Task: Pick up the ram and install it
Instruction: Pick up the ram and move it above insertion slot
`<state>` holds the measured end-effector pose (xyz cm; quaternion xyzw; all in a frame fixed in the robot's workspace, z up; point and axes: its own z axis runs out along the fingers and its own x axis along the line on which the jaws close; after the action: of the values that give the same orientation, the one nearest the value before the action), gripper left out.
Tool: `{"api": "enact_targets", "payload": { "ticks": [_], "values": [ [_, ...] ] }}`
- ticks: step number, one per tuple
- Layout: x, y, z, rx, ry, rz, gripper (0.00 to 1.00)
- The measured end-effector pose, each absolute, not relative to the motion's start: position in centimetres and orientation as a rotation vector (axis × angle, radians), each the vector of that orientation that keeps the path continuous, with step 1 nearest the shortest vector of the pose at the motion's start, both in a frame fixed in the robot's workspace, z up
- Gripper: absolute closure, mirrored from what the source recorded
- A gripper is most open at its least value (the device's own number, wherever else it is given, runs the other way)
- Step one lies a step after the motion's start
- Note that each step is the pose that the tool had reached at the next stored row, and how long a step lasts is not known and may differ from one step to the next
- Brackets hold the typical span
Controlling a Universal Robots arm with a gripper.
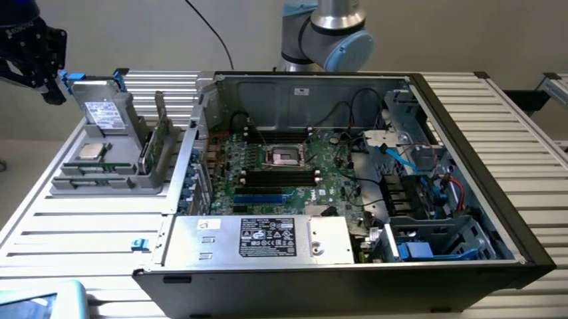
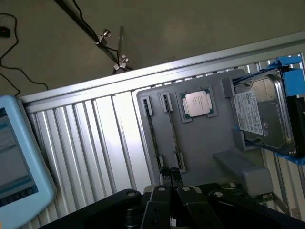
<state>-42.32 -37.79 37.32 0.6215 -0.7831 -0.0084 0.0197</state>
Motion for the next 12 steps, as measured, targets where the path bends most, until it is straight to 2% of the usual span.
{"api": "enact_targets", "payload": {
  "ticks": [12],
  "values": [
    [-42.32, -37.77, 37.13, 2.067, -2.315, 0.002, 0.89]
  ]
}}
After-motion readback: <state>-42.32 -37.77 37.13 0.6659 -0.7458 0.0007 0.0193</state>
